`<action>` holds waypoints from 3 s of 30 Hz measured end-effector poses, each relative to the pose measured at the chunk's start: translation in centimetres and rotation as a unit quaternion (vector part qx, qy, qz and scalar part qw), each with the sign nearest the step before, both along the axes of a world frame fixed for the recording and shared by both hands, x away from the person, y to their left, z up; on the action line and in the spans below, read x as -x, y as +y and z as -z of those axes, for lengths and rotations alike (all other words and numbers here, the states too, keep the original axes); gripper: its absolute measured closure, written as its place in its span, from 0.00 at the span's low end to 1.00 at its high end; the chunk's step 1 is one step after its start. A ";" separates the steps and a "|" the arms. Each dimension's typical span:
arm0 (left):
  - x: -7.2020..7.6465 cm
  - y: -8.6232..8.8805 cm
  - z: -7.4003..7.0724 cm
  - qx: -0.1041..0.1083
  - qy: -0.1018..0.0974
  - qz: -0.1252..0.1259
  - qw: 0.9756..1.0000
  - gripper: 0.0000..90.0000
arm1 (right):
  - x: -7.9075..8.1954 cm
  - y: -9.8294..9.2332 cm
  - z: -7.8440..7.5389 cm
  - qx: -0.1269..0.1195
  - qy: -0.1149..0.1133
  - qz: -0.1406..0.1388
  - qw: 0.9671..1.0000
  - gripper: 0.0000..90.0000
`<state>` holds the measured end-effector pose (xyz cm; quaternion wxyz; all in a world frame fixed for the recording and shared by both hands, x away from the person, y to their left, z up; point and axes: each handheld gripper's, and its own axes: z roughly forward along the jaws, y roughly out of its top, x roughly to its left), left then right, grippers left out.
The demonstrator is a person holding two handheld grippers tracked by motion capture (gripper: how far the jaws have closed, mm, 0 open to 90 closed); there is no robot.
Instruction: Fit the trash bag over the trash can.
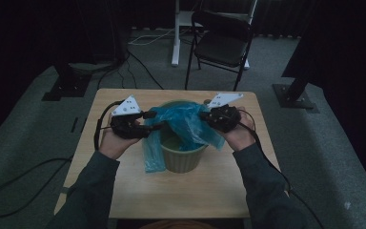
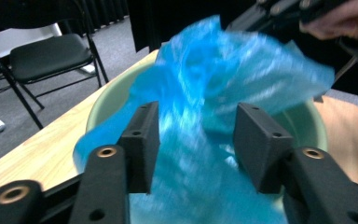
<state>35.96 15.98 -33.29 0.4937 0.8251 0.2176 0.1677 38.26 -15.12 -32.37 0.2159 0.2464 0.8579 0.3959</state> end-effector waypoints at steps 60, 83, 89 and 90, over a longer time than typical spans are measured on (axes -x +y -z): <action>-6.0 -0.2 1.0 -0.008 0.057 -0.047 0.997 0.99 | -5.1 0.3 1.8 0.048 0.004 0.064 0.997 1.00; -7.0 0.4 1.5 -0.007 0.073 -0.058 0.996 0.98 | -5.5 1.1 2.7 0.049 0.051 0.003 0.998 1.00; -6.9 -0.3 1.0 -0.011 0.073 -0.043 0.996 0.98 | -5.9 -0.2 1.7 0.024 0.037 0.038 0.998 1.00; -7.0 -0.6 0.8 -0.014 0.072 -0.039 0.997 0.98 | -6.1 -0.4 1.5 0.021 0.032 0.048 0.998 1.00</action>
